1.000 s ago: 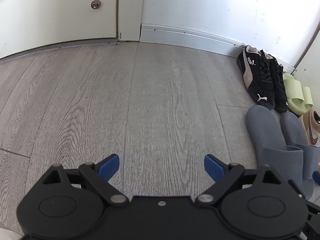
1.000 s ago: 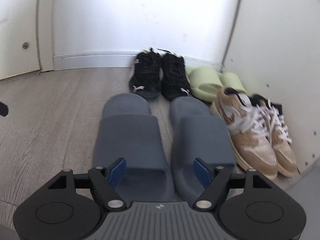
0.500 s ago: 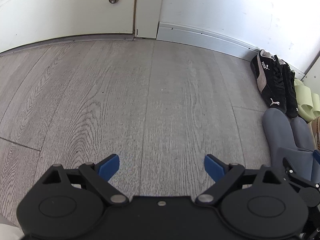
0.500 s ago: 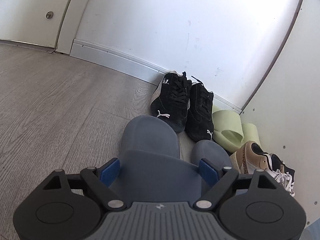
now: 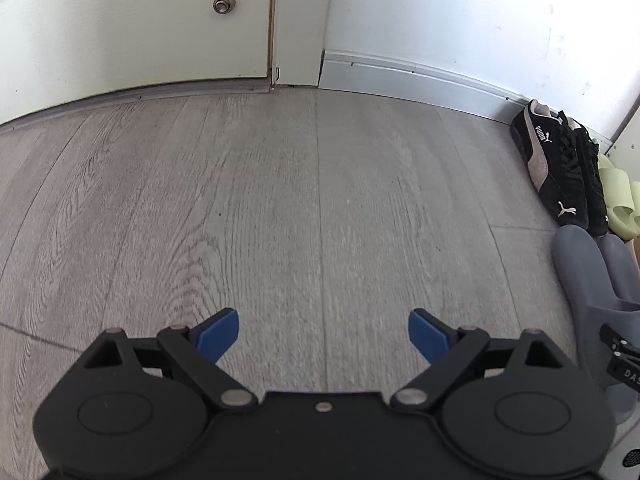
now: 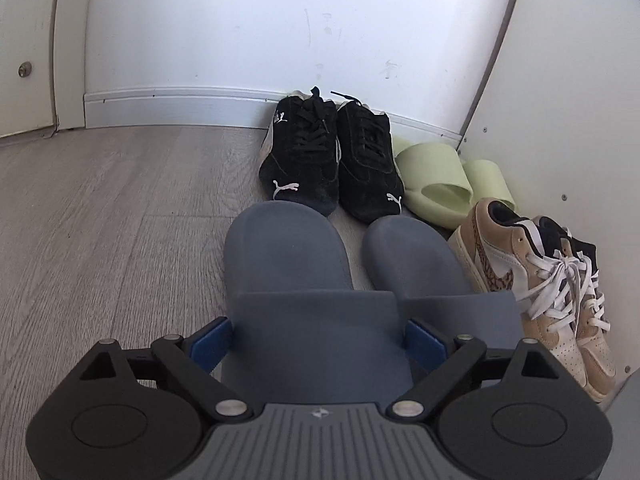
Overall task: Organize scattered shoes
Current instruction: 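Open the right gripper and release the grey slides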
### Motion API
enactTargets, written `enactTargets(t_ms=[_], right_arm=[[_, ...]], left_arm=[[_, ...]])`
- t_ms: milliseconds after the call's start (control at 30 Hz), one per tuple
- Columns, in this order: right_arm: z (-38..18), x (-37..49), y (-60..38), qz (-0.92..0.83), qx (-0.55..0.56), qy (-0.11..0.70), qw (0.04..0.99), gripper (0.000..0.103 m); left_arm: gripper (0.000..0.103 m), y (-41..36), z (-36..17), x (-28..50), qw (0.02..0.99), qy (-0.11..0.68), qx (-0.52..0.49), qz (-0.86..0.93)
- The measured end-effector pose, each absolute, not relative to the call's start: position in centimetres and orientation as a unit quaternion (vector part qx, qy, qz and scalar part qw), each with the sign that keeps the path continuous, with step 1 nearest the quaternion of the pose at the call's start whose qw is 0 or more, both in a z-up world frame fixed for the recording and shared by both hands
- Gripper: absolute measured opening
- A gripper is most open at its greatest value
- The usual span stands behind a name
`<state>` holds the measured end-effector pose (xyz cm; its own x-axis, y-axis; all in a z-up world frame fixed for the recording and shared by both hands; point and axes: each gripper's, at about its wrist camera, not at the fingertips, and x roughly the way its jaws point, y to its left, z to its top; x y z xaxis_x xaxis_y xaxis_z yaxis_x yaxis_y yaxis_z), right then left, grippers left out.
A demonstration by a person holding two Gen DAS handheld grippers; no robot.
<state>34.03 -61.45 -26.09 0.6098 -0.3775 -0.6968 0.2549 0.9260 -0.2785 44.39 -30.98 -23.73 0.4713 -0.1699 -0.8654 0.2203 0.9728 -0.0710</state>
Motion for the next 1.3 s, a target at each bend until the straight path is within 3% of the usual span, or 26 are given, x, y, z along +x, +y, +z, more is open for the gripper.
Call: enactTargets(t_ms=[200, 300, 567, 933, 1300], right_arm=[[-21.3, 35.4, -58.3, -0.172, -0.048, 0.422, 0.889, 0.094], [-17.7, 35.9, -56.3, -0.162, -0.01, 0.417, 0.895, 0.103], [-8.2, 37.0, -49.0, -0.172, 0.027, 0.41, 0.895, 0.103], [-7.4, 36.9, -47.5, -0.109, 0.053, 0.408, 0.905, 0.103], [-7.1, 27.8, -45.1, -0.13, 0.052, 0.392, 0.909, 0.103]], left_arm=[[0.093, -28.4, -20.4, 47.8, 0.83, 0.517, 0.076, -0.197], [0.092, -27.2, -17.2, 49.3, 0.819, 0.52, 0.093, -0.224], [0.093, -23.0, -8.7, 50.9, 0.837, 0.509, 0.074, -0.188], [0.093, -22.2, -5.6, 43.1, 0.851, 0.522, 0.003, -0.054], [0.093, -20.6, -9.0, 32.0, 0.883, 0.461, 0.013, -0.083]])
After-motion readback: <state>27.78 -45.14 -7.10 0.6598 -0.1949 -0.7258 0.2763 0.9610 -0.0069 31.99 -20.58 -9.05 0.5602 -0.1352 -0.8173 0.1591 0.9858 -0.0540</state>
